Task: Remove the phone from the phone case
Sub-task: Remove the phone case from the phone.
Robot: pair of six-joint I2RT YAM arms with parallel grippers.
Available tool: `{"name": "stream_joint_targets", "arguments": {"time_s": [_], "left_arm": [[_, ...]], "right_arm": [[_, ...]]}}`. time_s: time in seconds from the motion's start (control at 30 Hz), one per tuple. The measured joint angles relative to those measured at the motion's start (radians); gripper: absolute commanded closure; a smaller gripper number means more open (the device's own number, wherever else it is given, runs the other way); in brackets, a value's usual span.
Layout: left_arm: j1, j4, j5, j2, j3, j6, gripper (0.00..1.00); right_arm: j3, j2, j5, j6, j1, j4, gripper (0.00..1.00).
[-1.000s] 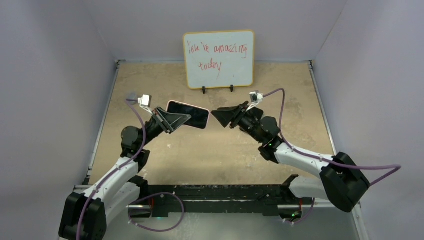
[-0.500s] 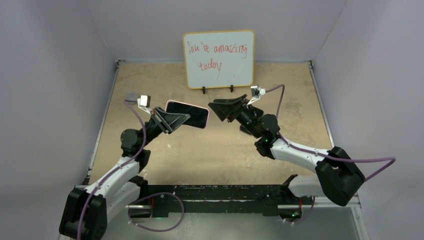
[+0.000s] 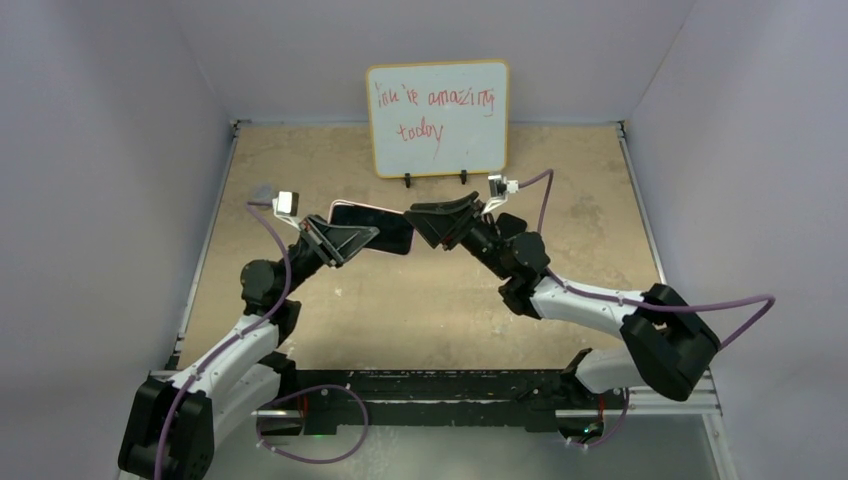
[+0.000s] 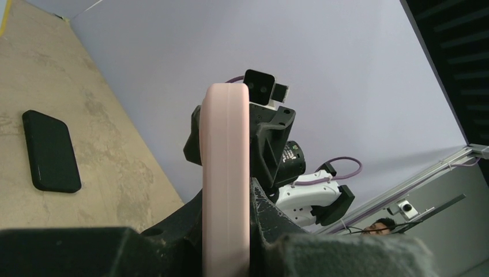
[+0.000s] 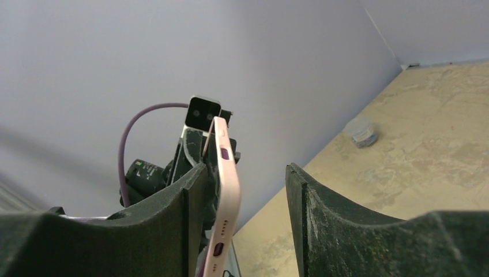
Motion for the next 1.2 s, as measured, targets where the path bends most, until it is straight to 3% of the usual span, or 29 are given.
{"name": "stream_joint_targets", "arguments": {"time_s": [0.17, 0.6, 1.2], "left_arm": [[0.000, 0.006, -0.015, -0.003, -0.004, -0.012, 1.00], [0.000, 0.028, -0.028, -0.008, -0.033, -0.031, 1.00], [0.000, 0.066, -0.040, -0.008, -0.046, -0.045, 1.00]], "right_arm": [[0.000, 0.041, 0.000, 0.014, 0.006, 0.039, 0.56], [0.000, 0.062, 0.004, 0.056, 0.006, 0.153, 0.57], [0.000, 0.107, 0.007, 0.097, 0.012, 0.175, 0.61]]}}
